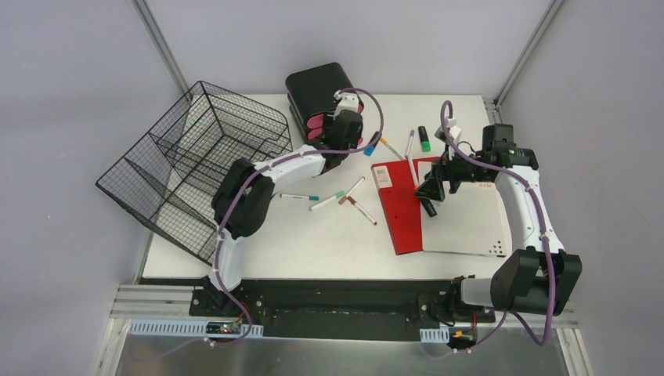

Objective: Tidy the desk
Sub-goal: Close the drawer in the storage box, then open the drawer in the storage box.

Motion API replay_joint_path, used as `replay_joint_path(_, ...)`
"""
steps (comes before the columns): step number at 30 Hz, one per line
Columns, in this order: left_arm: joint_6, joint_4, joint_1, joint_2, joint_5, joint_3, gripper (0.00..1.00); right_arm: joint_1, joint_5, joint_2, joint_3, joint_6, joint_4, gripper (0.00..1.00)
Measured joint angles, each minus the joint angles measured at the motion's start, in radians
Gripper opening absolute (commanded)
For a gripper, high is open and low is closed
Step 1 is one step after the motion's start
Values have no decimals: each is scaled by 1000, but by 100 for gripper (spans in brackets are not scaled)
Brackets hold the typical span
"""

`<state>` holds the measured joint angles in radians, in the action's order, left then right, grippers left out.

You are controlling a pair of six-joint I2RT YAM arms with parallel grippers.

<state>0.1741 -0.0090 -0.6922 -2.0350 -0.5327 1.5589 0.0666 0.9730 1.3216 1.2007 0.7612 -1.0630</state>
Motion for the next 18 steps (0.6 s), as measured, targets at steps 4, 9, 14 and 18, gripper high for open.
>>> replay_joint_path(4,18,-1,-13,-67,-75,38,54,0,0,0,0,0,-1,79)
replay_joint_path(9,43,-19,-13,-141,-157,123,52,0,0,0,0,0,-1,79)
replay_joint_path(14,66,-31,-13,-188,-222,183,51,0,0,0,0,0,-3,79)
replay_joint_path(18,71,-49,-15,-214,-258,217,50,0,0,0,0,0,-4,79)
